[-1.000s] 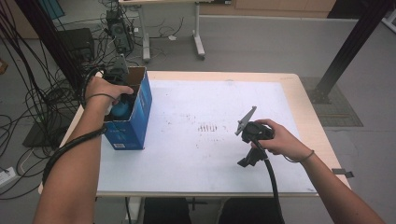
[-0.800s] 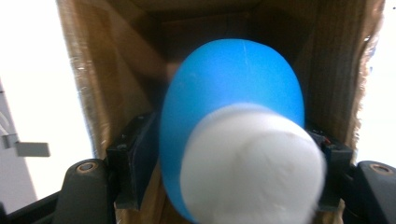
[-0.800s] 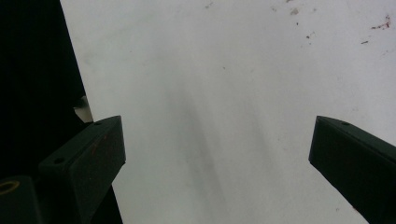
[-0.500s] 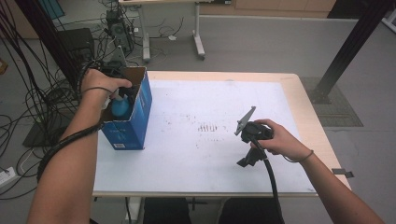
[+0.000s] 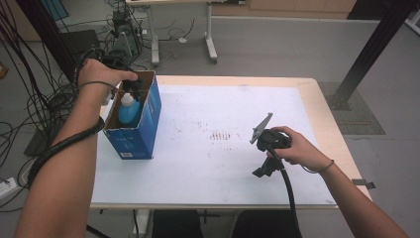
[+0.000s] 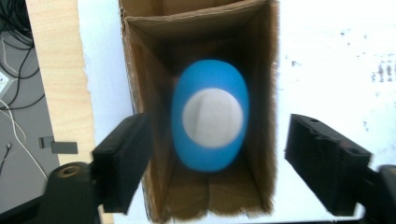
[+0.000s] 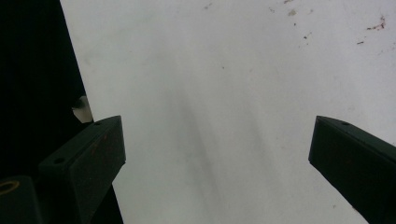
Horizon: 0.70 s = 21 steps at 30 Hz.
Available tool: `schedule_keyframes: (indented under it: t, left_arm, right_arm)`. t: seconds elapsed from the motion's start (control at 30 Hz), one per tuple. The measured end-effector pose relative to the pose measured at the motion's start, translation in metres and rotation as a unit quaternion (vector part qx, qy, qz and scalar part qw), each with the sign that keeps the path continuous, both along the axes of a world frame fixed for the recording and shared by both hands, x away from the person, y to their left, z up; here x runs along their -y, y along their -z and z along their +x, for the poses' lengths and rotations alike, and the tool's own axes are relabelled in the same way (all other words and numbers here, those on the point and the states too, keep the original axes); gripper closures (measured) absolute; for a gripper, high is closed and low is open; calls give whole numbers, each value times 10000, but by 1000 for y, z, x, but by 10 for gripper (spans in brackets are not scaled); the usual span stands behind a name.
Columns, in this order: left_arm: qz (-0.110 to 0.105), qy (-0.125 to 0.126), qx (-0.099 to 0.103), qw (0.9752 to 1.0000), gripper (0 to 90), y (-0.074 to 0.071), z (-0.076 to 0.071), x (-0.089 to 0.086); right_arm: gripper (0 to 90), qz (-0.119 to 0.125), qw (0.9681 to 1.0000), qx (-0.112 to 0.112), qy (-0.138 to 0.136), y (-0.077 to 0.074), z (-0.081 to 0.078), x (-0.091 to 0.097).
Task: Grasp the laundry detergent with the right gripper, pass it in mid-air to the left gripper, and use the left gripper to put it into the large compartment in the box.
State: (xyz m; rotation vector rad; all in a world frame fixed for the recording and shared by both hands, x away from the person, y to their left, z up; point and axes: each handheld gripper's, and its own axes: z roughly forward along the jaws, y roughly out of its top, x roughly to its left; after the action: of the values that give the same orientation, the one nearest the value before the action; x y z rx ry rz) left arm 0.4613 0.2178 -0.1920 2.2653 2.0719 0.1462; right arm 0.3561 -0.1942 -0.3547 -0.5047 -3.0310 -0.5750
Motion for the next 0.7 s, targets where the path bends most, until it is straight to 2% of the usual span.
schedule_keyframes:
  t: [0.23, 0.43, 0.7]
  left_arm:
    - [28, 128, 193, 9997, 131, -26, -5, 15]
    - [30, 249, 213, 9995, 81, -37, -5, 29]
    - [-4, 645, 207, 9977, 71, -42, -2, 63]
  right_arm:
    - [38, -10, 10000, 12, 1, -2, -1, 1]
    - [38, 2, 10000, 40, 32, -4, -1, 2]
    - [38, -7, 10000, 33, 56, -3, -1, 3]
